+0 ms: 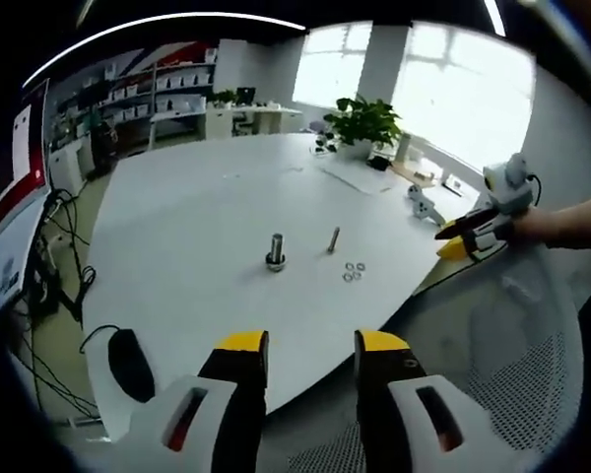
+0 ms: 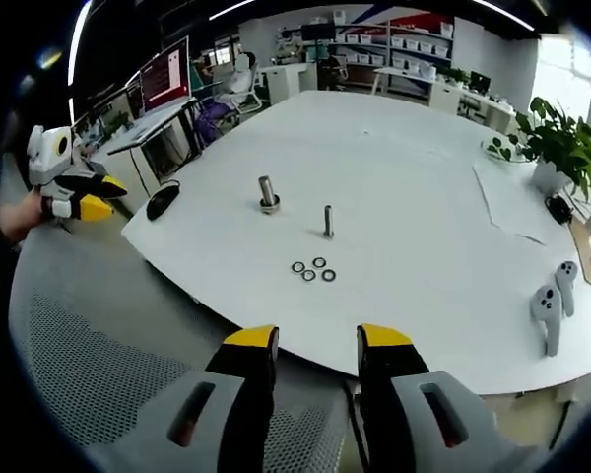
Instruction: Place the washer onto the threaded stud by aligning its center hole with the stud, sliding it down to the base, and recovering from edge contact or off-axis alignment until the washer reaches the visible bottom stop.
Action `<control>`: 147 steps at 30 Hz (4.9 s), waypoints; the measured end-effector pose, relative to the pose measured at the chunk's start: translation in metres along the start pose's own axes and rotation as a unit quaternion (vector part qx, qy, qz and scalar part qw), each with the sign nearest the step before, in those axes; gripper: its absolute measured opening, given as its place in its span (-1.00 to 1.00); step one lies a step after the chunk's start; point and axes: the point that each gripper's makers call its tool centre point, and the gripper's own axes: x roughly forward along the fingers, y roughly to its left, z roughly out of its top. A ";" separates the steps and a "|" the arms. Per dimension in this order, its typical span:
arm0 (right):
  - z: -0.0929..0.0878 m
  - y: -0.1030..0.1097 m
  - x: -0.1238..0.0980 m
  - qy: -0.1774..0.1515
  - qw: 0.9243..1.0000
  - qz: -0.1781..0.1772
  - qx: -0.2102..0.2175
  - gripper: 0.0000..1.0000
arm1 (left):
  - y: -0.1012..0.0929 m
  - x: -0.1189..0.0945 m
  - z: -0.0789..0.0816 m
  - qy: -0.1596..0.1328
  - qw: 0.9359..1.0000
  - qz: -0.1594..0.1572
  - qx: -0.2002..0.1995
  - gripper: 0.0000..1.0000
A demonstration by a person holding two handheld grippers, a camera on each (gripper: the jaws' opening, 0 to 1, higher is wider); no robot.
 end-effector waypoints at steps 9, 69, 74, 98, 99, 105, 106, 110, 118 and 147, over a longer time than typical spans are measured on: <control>-0.003 -0.004 0.000 0.009 1.000 -0.009 0.003 -0.31 | -0.006 0.001 -0.001 0.000 1.000 -0.017 -0.009 -0.32; 0.004 -0.016 0.146 0.103 0.975 0.129 -0.150 -0.46 | 0.018 0.001 -0.014 0.038 0.997 0.060 0.022 -0.30; 0.001 -0.017 0.152 0.127 0.964 0.134 -0.193 -0.51 | 0.019 0.001 -0.014 0.039 0.997 0.060 0.021 -0.30; 0.003 -0.009 0.160 0.192 0.887 0.178 -0.380 -0.66 | 0.018 0.002 -0.019 0.050 0.997 0.058 0.022 -0.30; 0.002 -0.007 0.160 0.197 0.885 0.179 -0.383 -0.68 | 0.018 0.002 -0.019 0.051 0.997 0.057 0.023 -0.30; 0.003 -0.006 0.161 0.226 0.871 0.177 -0.398 -0.71 | 0.019 0.002 -0.019 0.053 0.997 0.060 0.024 -0.30; 0.003 -0.007 0.162 0.230 0.869 0.174 -0.401 -0.72 | 0.019 0.002 -0.019 0.052 0.997 0.060 0.024 -0.30; 0.002 -0.005 0.161 0.245 0.857 0.167 -0.422 -0.71 | 0.019 0.003 -0.021 0.057 0.996 0.061 0.027 -0.31; 0.001 -0.006 0.158 0.216 0.881 0.160 -0.389 -0.72 | 0.019 0.002 -0.021 0.057 0.996 0.063 0.028 -0.31; 0.083 -0.019 0.138 0.144 0.922 0.154 -0.324 -0.72 | 0.021 0.000 -0.020 0.054 0.996 0.069 0.029 -0.32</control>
